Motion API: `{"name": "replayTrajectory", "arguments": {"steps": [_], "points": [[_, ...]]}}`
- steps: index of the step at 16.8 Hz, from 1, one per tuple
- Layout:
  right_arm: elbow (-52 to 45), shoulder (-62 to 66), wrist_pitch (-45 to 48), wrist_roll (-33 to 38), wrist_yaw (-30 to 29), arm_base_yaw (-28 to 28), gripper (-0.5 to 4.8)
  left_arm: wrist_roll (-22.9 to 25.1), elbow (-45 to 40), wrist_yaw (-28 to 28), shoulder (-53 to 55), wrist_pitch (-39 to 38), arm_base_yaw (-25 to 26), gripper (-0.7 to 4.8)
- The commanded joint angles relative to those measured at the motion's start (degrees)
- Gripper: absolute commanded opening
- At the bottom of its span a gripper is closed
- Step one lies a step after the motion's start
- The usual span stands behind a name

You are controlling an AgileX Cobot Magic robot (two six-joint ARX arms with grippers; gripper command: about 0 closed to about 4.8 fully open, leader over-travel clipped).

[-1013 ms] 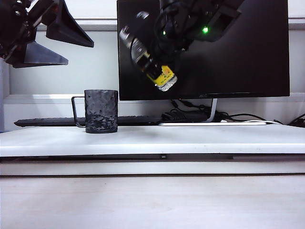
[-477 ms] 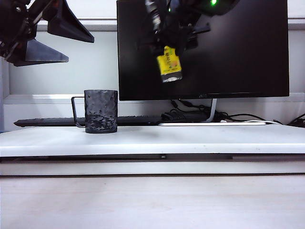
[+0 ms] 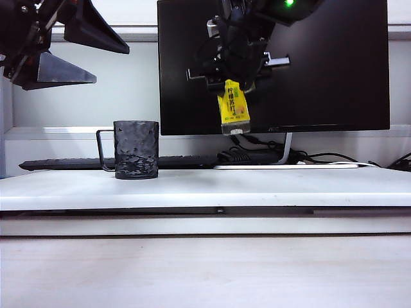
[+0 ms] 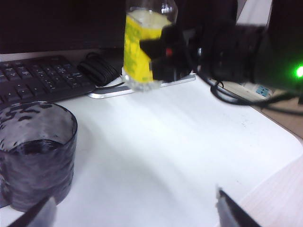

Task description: Carefully pick up the bottle and pour some water from the bottle into the cup.

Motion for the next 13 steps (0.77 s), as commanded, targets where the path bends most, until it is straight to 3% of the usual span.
{"name": "replayTrajectory", "arguments": {"steps": [1,13], "points": [[-4.2,-0.6,1.8,2.8,0.1,0.1,2.07,-0.1,0.2,0.7,-0.3,0.4,0.0,4.79],[-17.0,-0.5,6.7,11.4,-2.7,-0.2,2.07,-0.1,0.2,2.6,-0.3,0.4,0.0,4.79]]}}
